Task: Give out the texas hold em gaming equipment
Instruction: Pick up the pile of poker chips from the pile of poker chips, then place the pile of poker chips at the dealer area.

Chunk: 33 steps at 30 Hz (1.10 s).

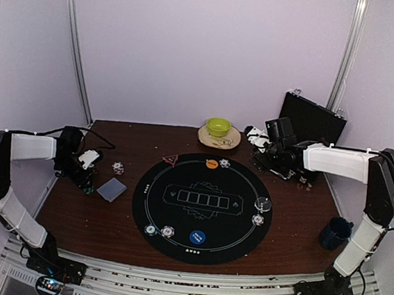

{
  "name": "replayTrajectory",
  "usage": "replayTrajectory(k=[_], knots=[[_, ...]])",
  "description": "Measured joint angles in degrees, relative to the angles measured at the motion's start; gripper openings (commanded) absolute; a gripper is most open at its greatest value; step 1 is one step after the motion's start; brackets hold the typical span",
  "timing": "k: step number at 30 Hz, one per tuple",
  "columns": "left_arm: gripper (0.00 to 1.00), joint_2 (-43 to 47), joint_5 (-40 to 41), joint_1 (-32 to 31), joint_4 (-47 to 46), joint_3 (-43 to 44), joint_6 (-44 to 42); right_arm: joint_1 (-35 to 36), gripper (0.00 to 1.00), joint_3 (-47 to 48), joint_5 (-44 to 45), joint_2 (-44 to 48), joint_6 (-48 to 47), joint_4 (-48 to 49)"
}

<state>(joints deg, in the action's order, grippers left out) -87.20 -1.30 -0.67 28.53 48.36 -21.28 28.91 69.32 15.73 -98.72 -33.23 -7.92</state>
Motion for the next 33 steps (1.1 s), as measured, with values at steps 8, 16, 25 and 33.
replayTrajectory(k=[8,16,25,33], knots=[[0.14,1.99,-0.26,0.00,1.11,-0.04,-0.02,0.09,1.00,-0.09,0.35,0.00,-0.02,0.04],[0.12,6.62,-2.62,-0.04,3.34,-0.15,-0.74,0.11,1.00,-0.11,0.85,0.00,0.00,0.07],[0.12,7.98,-1.86,-16.94,6.21,4.87,-1.20,-3.13,1.00,-0.28,-1.79,0.02,0.35,-0.04],[0.12,-3.74,-6.29,-36.39,8.39,25.79,-3.74,-14.23,1.00,-0.50,-6.40,2.60,0.96,-0.39]])
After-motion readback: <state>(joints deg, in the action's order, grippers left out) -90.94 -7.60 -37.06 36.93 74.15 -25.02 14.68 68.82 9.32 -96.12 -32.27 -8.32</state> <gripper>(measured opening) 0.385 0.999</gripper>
